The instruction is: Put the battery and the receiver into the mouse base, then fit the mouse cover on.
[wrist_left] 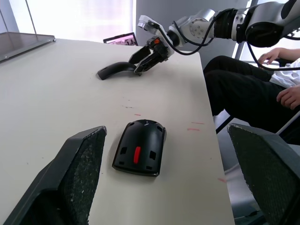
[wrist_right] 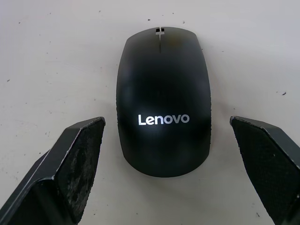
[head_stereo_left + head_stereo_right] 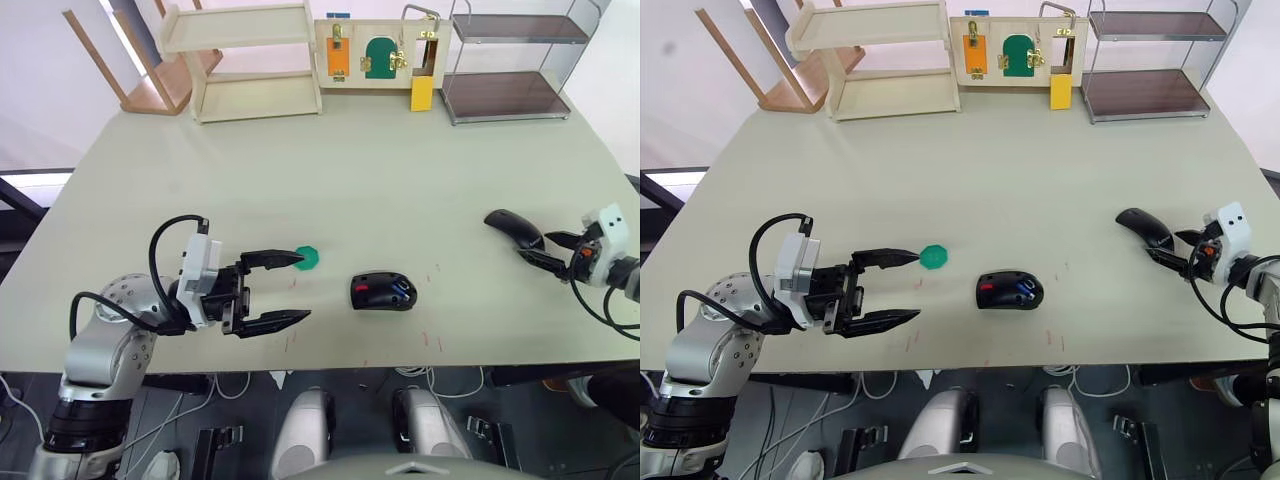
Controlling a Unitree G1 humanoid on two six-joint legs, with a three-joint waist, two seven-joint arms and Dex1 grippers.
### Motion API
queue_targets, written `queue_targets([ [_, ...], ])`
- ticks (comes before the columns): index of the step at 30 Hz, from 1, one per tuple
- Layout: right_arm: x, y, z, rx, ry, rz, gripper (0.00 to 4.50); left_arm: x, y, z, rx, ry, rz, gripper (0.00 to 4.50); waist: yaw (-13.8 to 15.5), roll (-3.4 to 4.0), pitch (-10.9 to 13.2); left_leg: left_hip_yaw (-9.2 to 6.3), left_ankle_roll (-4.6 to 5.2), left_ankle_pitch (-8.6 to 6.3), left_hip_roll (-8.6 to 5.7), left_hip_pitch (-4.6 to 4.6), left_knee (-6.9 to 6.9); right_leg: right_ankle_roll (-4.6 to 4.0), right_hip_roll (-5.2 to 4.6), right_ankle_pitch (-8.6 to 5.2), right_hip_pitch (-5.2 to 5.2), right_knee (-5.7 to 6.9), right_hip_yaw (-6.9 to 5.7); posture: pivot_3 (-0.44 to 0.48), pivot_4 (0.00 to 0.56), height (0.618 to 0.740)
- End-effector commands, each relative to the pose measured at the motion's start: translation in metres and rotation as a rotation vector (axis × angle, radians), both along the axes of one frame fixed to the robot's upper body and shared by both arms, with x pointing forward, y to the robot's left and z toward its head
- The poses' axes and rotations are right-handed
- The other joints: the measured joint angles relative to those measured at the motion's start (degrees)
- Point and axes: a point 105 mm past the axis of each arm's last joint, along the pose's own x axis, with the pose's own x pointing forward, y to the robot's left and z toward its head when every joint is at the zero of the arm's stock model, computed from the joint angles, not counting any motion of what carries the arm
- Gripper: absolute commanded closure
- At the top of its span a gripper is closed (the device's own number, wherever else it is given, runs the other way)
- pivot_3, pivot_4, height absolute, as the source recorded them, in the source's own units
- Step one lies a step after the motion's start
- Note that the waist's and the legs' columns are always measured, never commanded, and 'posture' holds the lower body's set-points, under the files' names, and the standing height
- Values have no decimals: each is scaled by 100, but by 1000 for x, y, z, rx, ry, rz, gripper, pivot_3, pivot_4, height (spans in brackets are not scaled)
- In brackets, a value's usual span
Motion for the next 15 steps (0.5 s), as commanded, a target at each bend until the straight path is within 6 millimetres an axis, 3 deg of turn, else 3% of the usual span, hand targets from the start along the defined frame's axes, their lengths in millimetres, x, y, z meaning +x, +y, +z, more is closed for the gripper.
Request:
queue_targets([
  [1,3,1,12,-13,-44,21,0,-3,-2,10,0,-49,-24,65,-1,0,0,0,0,0,0,0,0,0,0,0,0,-1,0,0,150,740],
  [15,9,6,11,-11,-65,22,0,1,0,14,-29,-77,-5,65,-4,0,0,-3,0,0,0,-2,2,5,1,3,0,0,-3,0,150,740],
])
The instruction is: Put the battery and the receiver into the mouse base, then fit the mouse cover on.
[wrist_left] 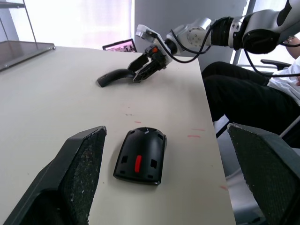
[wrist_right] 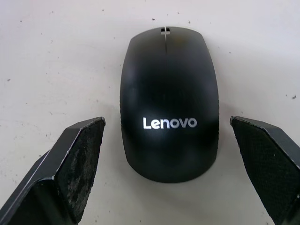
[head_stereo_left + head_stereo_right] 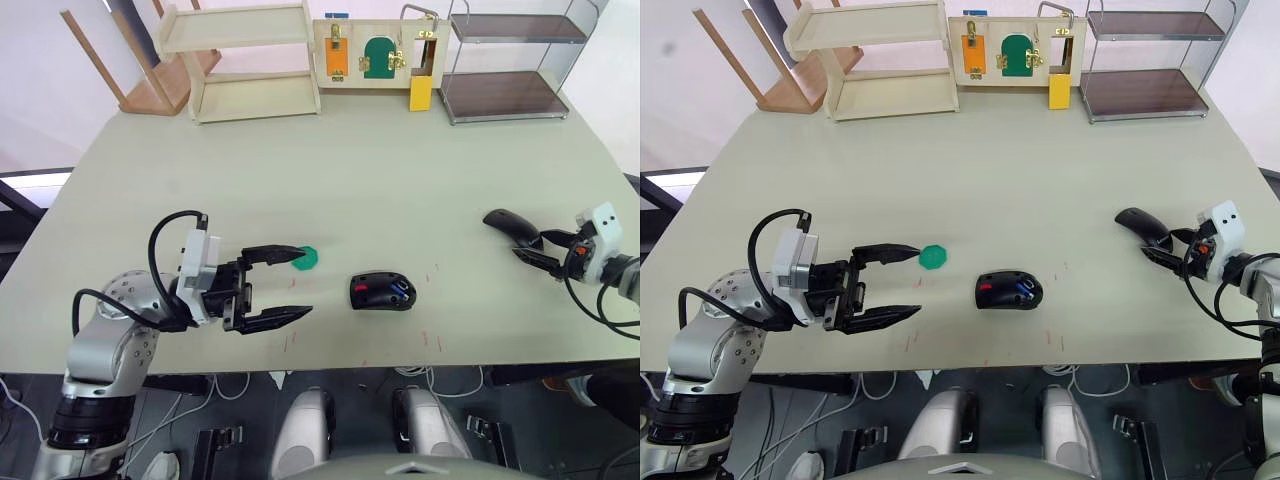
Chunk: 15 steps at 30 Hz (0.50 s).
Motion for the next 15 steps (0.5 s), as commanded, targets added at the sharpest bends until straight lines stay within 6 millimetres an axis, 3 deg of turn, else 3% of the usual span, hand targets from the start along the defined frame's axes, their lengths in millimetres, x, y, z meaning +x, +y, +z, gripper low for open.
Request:
queue_targets([
  [1,4,0,12,-8,-53,3,0,-1,2,9,-7,-55,1,65,2,0,0,0,0,0,0,0,0,0,0,0,0,0,0,0,150,740],
  [5,4,-1,12,-12,-56,2,0,-2,3,7,-3,-53,-1,65,2,0,0,-1,0,0,0,-2,0,0,0,0,0,0,-1,0,150,740],
  [9,3,-3,12,-16,-57,1,1181,-3,3,5,-7,-47,-4,0,2,0,0,-2,0,0,0,-2,0,-1,0,0,0,0,-2,0,150,740],
  [10,3,-3,13,-16,-60,-1,1850,-3,3,3,-1,-47,-5,0,2,0,0,-2,0,0,0,-2,0,-1,0,0,0,0,-2,0,150,740],
  [11,3,-3,14,-16,-62,-2,2170,-3,3,2,1,-46,-5,0,2,0,0,-2,0,0,0,-2,0,-1,0,0,0,0,-2,0,150,740],
  [15,3,-4,15,-22,-65,-2,2228,-3,3,1,-2,-46,-7,0,2,0,0,-2,0,0,0,-2,1,-1,0,0,0,0,-2,0,150,740],
])
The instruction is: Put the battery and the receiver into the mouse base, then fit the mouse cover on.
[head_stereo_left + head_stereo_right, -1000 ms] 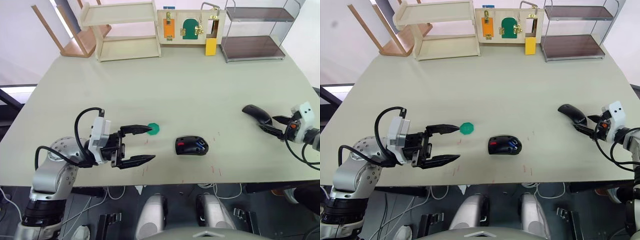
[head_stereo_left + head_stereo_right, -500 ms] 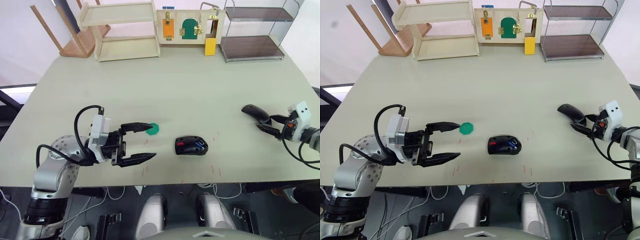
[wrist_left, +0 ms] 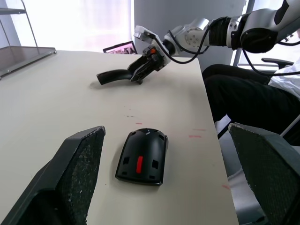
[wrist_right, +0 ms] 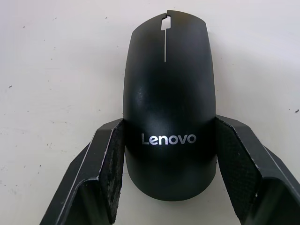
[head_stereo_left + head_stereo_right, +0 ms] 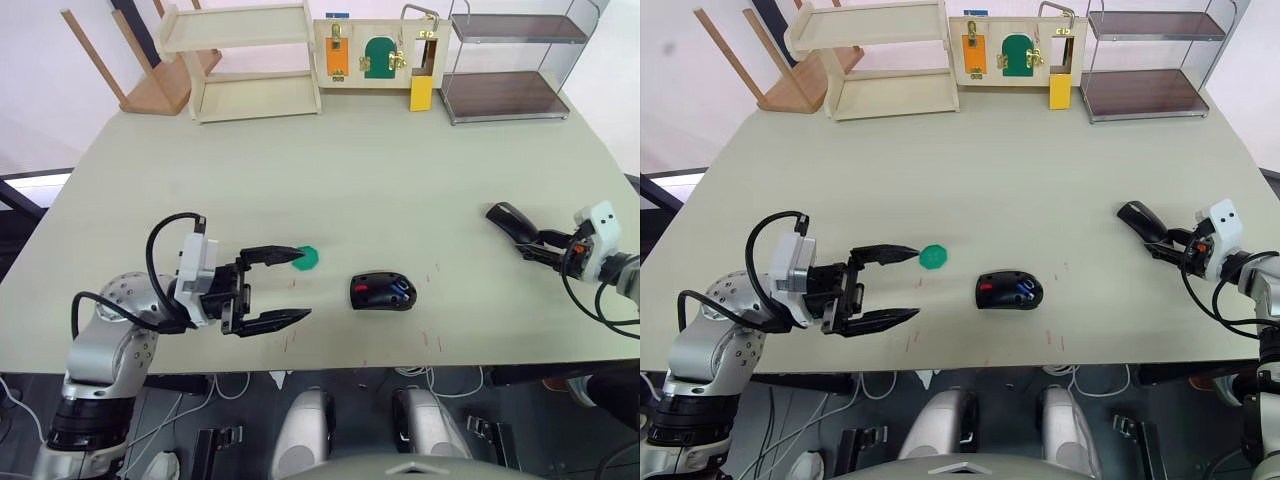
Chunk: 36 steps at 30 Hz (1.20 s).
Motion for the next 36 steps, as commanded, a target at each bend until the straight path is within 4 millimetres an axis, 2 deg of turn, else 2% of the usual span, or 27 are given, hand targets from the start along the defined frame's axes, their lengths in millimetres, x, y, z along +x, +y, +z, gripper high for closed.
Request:
queue_targets([
  [1,2,-6,15,-17,-55,-7,2228,-1,1,5,-9,-33,-3,0,0,0,0,0,0,0,0,0,0,0,0,0,0,0,0,0,150,740],
  [6,0,-7,21,-34,-71,4,2228,-2,2,4,-6,-32,-3,0,0,0,0,0,0,0,0,0,0,0,0,0,0,0,0,0,150,740],
  [9,-3,-1,29,-52,-83,55,2228,-2,4,4,-1,-32,-3,0,1,1,0,0,0,0,0,0,0,1,0,0,0,0,0,0,150,740],
  [16,-19,41,50,-81,-94,253,2228,0,8,3,14,-32,-13,0,1,1,0,-4,0,0,1,-1,2,8,1,4,-1,5,-3,0,150,740],
  [21,-31,79,64,-77,-100,411,2228,2,10,3,26,-31,-20,0,5,2,0,-9,0,0,1,-2,5,-1,0,-1,-1,6,-7,0,150,740],
  [31,-61,150,72,-121,-49,711,2228,6,14,5,58,-28,-47,0,12,1,1,-26,0,0,1,-17,8,-3,-1,-2,-6,2,-22,0,150,740],
  [36,-67,169,74,-163,-23,787,2228,9,13,7,66,-30,-60,0,11,1,1,-30,0,0,2,-20,9,-8,-1,-5,-7,2,-26,0,150,740],
])
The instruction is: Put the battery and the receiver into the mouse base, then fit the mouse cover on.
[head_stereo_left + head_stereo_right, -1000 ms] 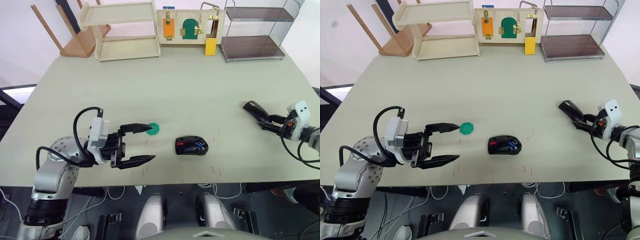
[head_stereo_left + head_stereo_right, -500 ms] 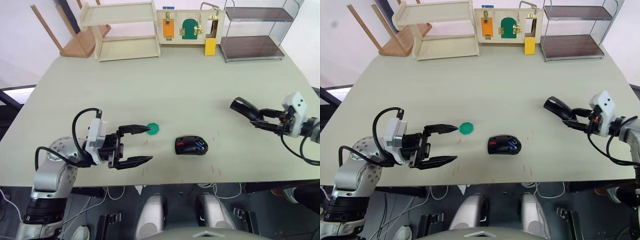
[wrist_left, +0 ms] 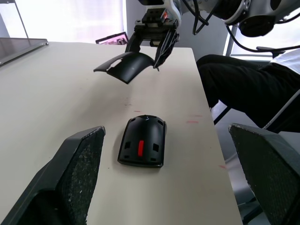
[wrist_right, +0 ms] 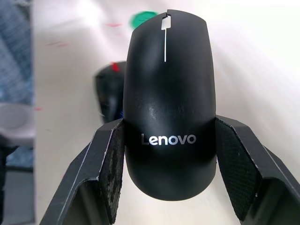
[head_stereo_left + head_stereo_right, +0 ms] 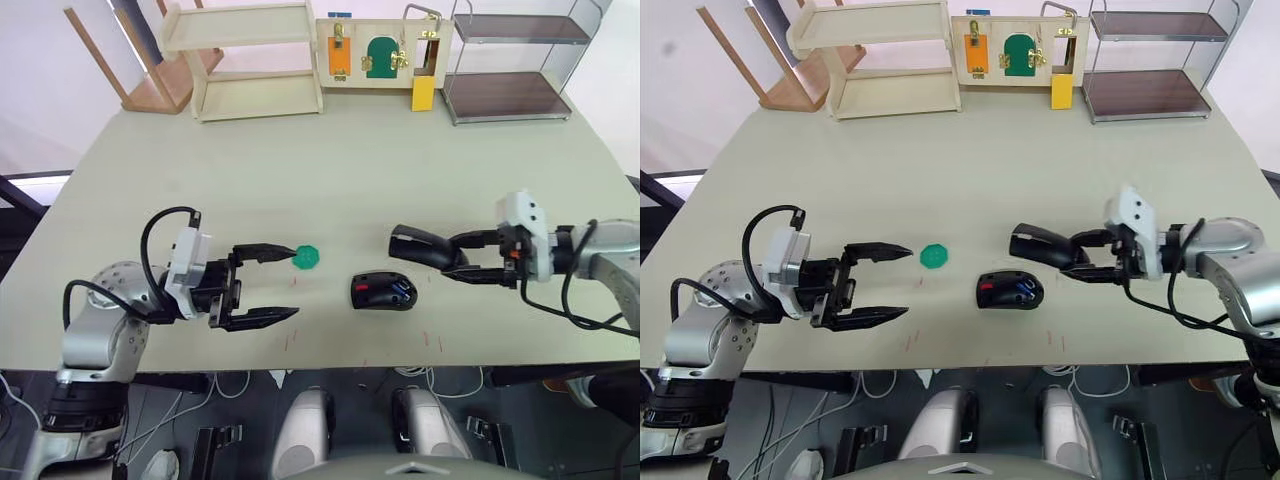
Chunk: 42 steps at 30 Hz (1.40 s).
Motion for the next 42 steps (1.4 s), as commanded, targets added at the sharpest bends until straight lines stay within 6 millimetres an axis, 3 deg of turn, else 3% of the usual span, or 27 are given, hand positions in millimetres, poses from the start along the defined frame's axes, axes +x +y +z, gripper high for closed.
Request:
queue_targets([
  [1,-5,14,10,-40,-23,61,2228,1,0,6,20,-26,-21,0,1,0,0,0,0,0,0,-1,0,0,0,0,0,0,0,0,150,740],
  [10,-10,49,7,-150,-49,202,2228,1,3,7,52,-17,-38,0,-4,0,1,-8,0,0,0,-7,-1,3,0,2,-6,-1,-9,0,150,740],
  [19,-2,68,-11,-299,-43,253,2228,0,0,7,74,-19,-55,0,-4,-1,1,-9,0,0,0,-11,0,2,-1,2,-10,2,-11,0,150,740],
  [29,0,72,-28,-441,-13,222,2228,-1,0,9,80,-20,-47,0,-2,-1,1,-13,0,0,0,-12,0,2,-1,2,-13,8,-14,0,150,740],
  [42,9,76,-22,-447,-28,176,2228,-3,-2,9,74,-19,-43,0,-4,-1,1,-15,-1,1,-1,-12,1,3,-1,2,-16,16,-15,0,150,740],
])
